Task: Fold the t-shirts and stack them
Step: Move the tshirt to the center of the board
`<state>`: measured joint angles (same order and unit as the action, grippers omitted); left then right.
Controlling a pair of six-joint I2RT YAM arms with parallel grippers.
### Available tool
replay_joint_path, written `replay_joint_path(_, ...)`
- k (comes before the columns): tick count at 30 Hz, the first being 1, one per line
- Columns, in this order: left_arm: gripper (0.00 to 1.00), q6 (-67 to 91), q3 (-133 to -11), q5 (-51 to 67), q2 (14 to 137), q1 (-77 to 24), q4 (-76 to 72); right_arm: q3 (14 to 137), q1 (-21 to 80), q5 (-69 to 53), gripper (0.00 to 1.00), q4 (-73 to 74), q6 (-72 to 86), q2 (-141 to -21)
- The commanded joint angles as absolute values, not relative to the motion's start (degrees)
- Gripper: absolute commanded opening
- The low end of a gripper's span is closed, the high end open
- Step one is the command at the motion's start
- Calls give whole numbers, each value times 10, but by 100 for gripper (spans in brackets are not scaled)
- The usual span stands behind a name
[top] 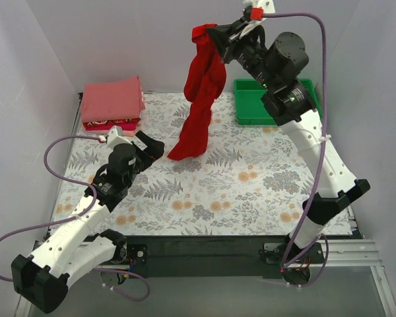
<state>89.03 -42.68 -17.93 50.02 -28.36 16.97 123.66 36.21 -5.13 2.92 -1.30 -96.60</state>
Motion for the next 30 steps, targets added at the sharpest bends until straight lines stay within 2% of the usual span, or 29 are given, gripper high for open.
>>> replay_joint_path(1, 98, 908, -423, -199, 484, -285, 204, 1251, 355, -65, 1, -1, 13, -913)
replay_joint_path(3, 98, 912, -419, -200, 484, -285, 206, 1231, 355, -47, 1, -1, 12, -894)
replay_joint_path(7, 98, 925, -414, -195, 500, -285, 225, 1072, 355, 71, 1, -1, 8, -815)
replay_joint_path(10, 98, 946, -400, -181, 516, -285, 256, 860, 354, 157, 1, -1, 32, -737)
replay_joint_path(11, 98, 951, -394, -174, 519, -285, 262, 746, 349, 176, 1, -4, 46, -718)
replay_joint_path(15, 98, 970, -341, -105, 526, -285, 265, 539, 313, 232, 1, -17, 150, -644)
replay_joint_path(18, 98, 973, -314, -86, 538, -285, 268, 449, 262, 242, 1, -17, 206, -617)
replay_joint_path(24, 98, 991, -299, -87, 528, -285, 320, 380, 221, 223, 1, -16, 230, -577)
replay_joint_path(30, 98, 1070, -304, -197, 496, -285, 438, 355, 220, 200, 1, -16, 216, -576)
